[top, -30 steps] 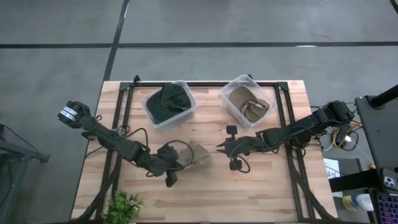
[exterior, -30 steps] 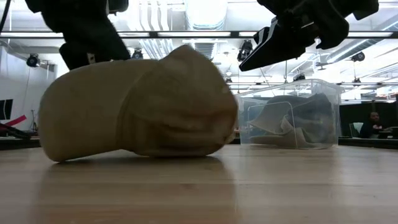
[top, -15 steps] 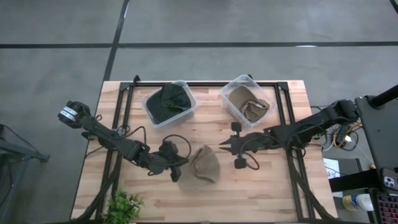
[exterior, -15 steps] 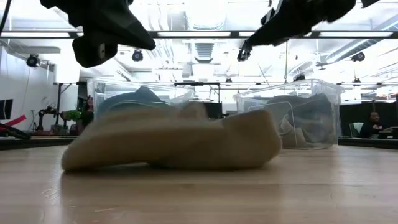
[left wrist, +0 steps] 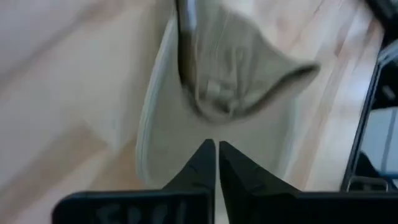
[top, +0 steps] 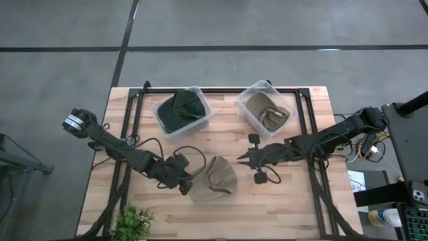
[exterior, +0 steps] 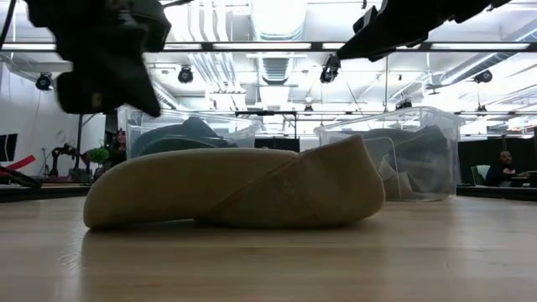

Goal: Pick & Place hat
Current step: Put the brown cap into the right transparent bin

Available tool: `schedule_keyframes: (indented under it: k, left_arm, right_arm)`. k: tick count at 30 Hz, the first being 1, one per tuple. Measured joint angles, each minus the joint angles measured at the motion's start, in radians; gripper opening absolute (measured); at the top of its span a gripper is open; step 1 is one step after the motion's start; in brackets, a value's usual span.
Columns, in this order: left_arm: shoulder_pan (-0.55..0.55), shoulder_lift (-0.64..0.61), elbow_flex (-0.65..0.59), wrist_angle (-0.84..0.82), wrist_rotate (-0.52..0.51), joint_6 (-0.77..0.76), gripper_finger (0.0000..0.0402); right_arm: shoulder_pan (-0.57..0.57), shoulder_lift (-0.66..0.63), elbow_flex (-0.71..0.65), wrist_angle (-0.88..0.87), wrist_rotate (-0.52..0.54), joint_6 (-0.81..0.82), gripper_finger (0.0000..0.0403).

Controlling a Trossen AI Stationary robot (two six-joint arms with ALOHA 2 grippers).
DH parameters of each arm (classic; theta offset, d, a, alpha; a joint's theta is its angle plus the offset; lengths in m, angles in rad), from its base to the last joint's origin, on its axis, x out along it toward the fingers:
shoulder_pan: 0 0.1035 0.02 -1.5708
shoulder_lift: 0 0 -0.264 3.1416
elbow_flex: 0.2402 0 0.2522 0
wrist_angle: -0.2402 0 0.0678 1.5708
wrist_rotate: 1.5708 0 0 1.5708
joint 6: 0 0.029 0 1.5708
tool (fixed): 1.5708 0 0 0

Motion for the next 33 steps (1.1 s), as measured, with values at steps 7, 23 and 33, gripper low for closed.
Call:
schedule_keyframes:
  k: [7,23,33]
  left_arm:
    - [0.019,-0.003,0.000,-0.048,-0.008,0.007,0.0093]
    - [0.144,0.054,-0.029,-0.024,0.100,0.074,0.0172]
    - [0.167,0.133,-0.034,0.028,0.164,0.096,0.0169]
  right_arm:
    - [0.000,0.001,-0.013,-0.003,-0.002,-0.001,0.0052]
    - [0.002,0.002,-0.056,0.006,-0.002,0.018,0.0052]
    - [0.002,0.002,-0.056,0.009,-0.002,0.022,0.0052]
